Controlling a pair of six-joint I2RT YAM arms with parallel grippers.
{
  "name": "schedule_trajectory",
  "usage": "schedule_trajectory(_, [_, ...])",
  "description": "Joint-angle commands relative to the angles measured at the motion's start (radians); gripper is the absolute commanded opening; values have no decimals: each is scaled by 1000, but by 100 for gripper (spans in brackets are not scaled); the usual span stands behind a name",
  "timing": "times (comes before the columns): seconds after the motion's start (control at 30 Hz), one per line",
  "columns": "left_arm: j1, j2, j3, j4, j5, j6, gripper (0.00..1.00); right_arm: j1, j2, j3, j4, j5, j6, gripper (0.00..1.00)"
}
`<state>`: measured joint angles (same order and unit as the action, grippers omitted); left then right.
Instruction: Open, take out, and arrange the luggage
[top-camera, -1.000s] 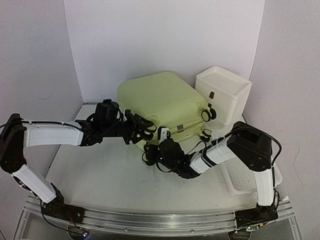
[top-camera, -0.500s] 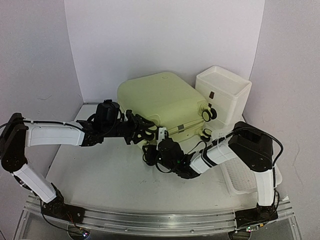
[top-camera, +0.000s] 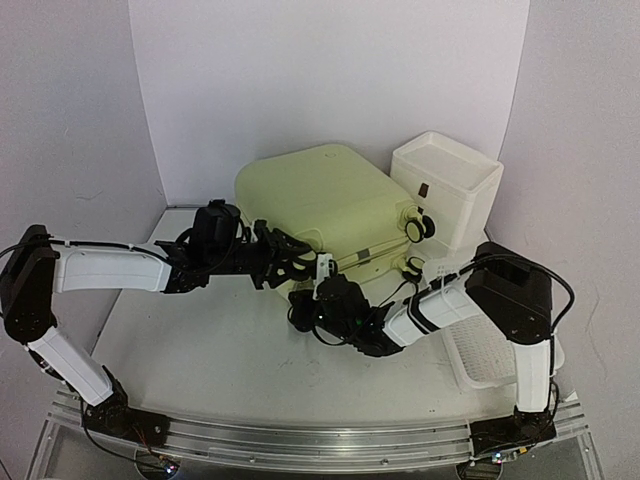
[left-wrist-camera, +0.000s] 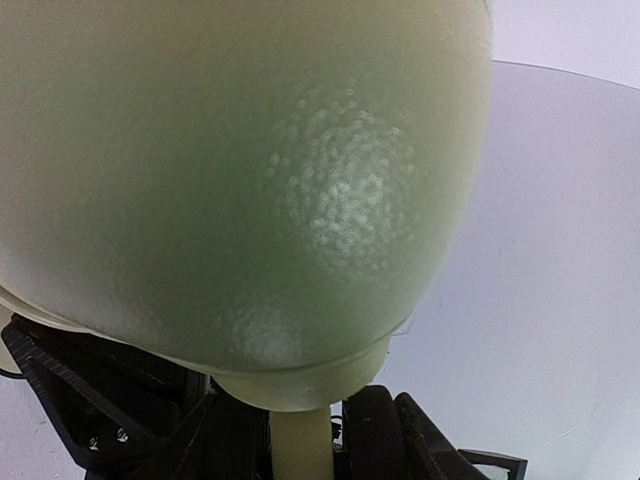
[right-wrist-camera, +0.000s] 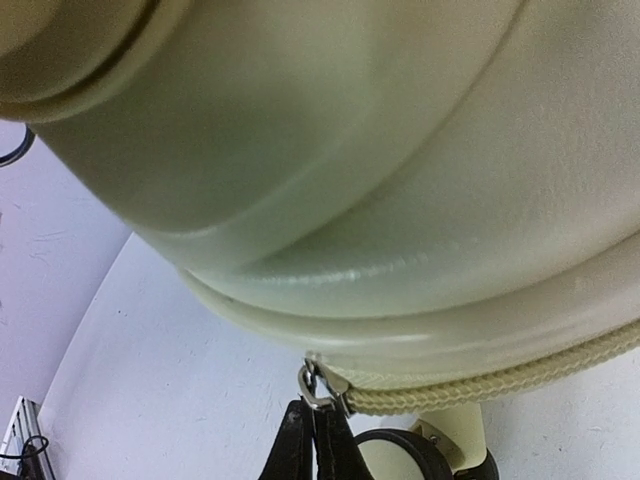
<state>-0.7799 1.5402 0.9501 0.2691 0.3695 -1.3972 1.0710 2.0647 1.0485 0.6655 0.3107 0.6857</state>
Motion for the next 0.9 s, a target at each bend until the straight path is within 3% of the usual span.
schedule_trajectory(0.0, [-5, -44, 123, 310, -6, 46, 0, -6, -133, -26, 88, 29, -22, 0])
schedule_trajectory(0.4, [57, -93, 60, 309, -12, 84, 0, -33, -280, -192, 73, -26, 24, 0])
schedule_trajectory(0.63, [144, -139, 9, 309, 22, 89, 0, -80, -380, -347, 28, 3, 97, 0])
schedule_trajectory(0.87, [162, -160, -24, 309, 26, 87, 0, -135, -432, -427, -15, 14, 122, 0])
